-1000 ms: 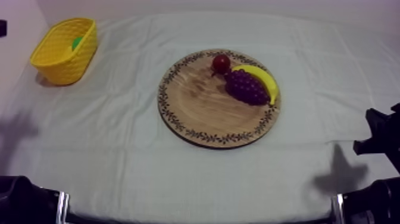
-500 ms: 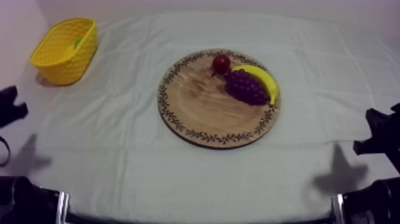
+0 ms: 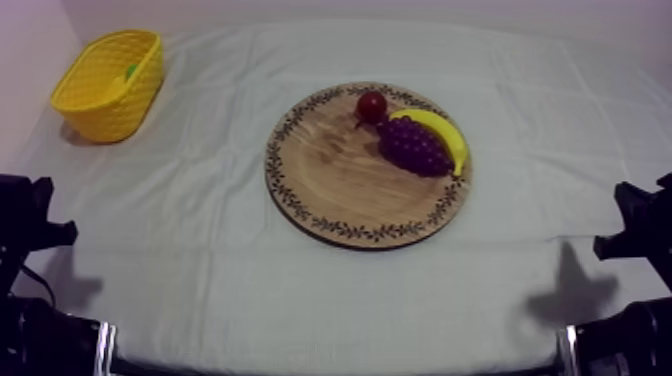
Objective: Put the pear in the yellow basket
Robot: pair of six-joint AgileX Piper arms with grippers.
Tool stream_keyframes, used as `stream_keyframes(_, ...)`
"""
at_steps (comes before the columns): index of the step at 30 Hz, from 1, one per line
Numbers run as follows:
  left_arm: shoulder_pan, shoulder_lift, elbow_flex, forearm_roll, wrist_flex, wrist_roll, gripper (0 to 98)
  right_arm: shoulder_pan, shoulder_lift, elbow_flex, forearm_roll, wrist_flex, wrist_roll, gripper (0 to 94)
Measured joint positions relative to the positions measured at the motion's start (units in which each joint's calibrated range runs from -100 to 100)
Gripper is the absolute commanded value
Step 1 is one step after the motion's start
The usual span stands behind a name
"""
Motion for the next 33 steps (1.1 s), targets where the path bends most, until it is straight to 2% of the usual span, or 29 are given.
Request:
stream_keyframes(4,0.1,-0.6,0.3,0.0,-0.9,-1.2,0.0,0.0,0.0,0.0,0.0,0.0,0.0,0.3)
stream_keyframes(8,0.2,-0.7,0.3,0.0,-1.2,0.2,0.0,0.0,0.0,0.0,0.0,0.0,0.0,0.3)
stream_keyframes(11,0.2,-0.8,0.3,0.0,-1.2,3.3,0.0,0.0,0.0,0.0,0.0,0.0,0.0,0.3)
stream_keyframes(17,0.2,-0.8,0.3,0.0,-1.2,11.6,0.0,0.0,0.0,0.0,0.0,0.0,0.0,0.3)
stream_keyframes(21,0.2,-0.8,0.3,0.0,-1.2,14.7,0.0,0.0,0.0,0.0,0.0,0.0,0.0,0.3)
stream_keyframes(33,0.2,-0.8,0.4,0.0,-1.2,14.4,0.0,0.0,0.0,0.0,0.0,0.0,0.0,0.3)
